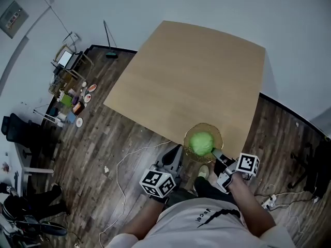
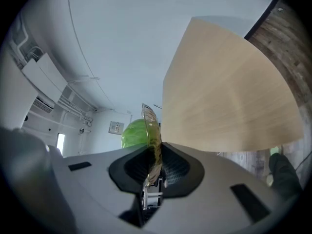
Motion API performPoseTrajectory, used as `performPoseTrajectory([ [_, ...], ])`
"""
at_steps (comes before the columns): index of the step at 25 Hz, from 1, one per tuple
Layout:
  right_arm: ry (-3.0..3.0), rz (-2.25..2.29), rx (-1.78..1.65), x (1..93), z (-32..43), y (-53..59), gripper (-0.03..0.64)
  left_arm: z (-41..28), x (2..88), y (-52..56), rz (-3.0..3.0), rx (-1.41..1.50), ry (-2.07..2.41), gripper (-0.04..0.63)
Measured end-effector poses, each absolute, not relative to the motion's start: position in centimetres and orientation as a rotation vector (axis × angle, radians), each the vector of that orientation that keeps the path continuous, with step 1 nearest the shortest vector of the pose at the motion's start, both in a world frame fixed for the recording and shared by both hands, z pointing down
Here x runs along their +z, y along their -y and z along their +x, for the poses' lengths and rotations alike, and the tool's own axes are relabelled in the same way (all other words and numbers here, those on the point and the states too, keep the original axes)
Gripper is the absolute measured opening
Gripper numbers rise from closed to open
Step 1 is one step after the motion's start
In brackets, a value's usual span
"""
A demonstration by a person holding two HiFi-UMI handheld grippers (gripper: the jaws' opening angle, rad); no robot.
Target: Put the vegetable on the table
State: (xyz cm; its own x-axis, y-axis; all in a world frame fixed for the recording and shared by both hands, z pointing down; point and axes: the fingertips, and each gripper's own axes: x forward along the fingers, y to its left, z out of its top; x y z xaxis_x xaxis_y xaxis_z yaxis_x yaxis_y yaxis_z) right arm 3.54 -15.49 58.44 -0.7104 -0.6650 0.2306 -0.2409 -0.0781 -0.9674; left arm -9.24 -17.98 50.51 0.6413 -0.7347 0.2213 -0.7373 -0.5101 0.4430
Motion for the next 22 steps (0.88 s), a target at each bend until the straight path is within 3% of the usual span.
performPoseTrajectory([
  [22,-1.883,-1.093,-2.001,72.1,2.0,28.4,0.048,-8.0,58.0,33.7,2.354,0.158,0.977,0.012],
])
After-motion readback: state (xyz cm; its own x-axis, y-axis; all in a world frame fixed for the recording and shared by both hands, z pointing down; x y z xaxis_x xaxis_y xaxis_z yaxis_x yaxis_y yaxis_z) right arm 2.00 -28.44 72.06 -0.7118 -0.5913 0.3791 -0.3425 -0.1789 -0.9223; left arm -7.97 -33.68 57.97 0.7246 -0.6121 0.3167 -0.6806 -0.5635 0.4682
